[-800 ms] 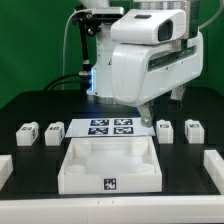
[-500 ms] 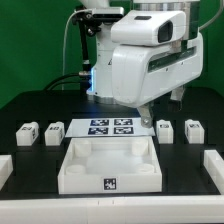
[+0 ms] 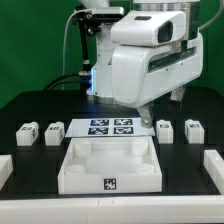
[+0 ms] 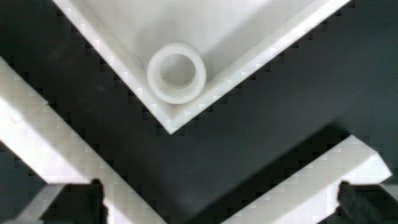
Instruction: Assemble one leg
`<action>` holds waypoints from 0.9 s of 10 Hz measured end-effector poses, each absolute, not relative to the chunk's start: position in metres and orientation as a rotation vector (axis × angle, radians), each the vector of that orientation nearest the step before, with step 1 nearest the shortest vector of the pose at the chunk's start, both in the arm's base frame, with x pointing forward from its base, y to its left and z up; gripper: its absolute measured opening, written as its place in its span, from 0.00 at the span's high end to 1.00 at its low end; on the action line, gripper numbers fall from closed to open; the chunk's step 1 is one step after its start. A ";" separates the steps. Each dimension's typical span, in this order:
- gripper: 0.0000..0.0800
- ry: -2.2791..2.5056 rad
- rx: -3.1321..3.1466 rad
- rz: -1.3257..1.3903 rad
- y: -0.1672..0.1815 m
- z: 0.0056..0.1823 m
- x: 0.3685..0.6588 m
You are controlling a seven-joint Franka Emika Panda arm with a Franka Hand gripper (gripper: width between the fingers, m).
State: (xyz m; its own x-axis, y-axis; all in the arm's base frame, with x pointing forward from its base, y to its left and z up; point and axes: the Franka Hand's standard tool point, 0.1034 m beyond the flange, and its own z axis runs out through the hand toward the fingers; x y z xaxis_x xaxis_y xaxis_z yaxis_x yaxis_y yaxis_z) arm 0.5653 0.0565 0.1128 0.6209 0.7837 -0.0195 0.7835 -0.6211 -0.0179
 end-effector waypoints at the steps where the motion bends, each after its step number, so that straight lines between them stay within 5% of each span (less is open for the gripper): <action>1: 0.19 -1.364 -2.821 0.040 0.056 0.113 0.565; 5: 0.19 -1.441 -2.783 0.040 0.052 0.106 0.556; 9: 0.19 -2.097 -2.299 0.043 -0.009 0.064 0.470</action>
Offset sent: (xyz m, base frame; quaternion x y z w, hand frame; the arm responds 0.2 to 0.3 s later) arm 0.0000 0.0000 0.0000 0.0000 0.0000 0.0000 1.0000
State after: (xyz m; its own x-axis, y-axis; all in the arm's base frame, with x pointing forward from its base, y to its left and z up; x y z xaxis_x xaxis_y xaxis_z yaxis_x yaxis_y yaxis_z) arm 0.4703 -0.0086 0.0637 0.0915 0.9958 -0.0006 0.9950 -0.0915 -0.0403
